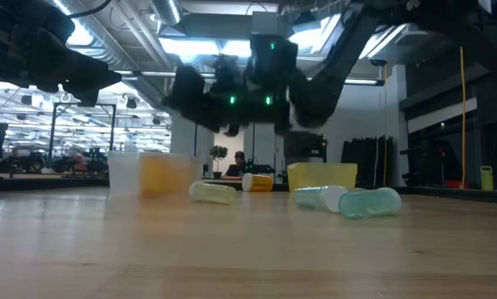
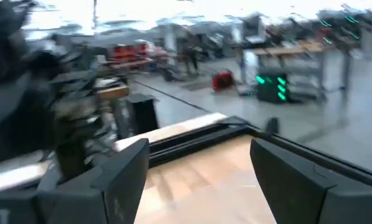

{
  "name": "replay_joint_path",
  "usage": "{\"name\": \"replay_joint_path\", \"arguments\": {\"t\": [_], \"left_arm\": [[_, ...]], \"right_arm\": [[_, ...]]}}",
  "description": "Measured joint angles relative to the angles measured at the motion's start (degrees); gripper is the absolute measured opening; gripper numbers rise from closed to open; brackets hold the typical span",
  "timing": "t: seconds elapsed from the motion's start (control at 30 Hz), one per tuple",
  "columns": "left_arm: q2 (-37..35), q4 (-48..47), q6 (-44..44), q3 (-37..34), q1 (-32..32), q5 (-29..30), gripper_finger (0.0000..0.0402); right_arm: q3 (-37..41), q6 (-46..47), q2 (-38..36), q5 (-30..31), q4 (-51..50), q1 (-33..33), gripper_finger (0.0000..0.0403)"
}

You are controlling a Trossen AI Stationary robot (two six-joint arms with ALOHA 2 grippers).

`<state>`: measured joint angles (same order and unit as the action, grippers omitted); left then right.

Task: Pick and place medicine bottles into bin by pill shape (circle, oval)
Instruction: Put the large orange pill bottle into the transparent bin

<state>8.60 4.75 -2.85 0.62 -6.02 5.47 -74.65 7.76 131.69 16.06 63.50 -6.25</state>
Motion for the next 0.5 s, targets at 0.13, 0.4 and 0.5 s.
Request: {"name": "replay_joint_path", "arguments": {"t": [0.13,0.4,0.5], "left_arm": [[0.0,0.0,0.0,0.0,0.0,0.0,0.0149],[0.0,0.0,0.0,0.0,0.0,0.0,0.0149],[0.0,0.0,0.0,0.0,0.0,0.0,0.0149]], "right_arm": [[-0.1,5.2,-7.7,4.2,-18.8,-2.0,0.0282],[-8.4,9.5,-19.4,-4.1,-71.0,-11.1,0.0282],[-14.3,6.0,-19.1,-11.1,-82.7,-15.3,0.0282]]}}
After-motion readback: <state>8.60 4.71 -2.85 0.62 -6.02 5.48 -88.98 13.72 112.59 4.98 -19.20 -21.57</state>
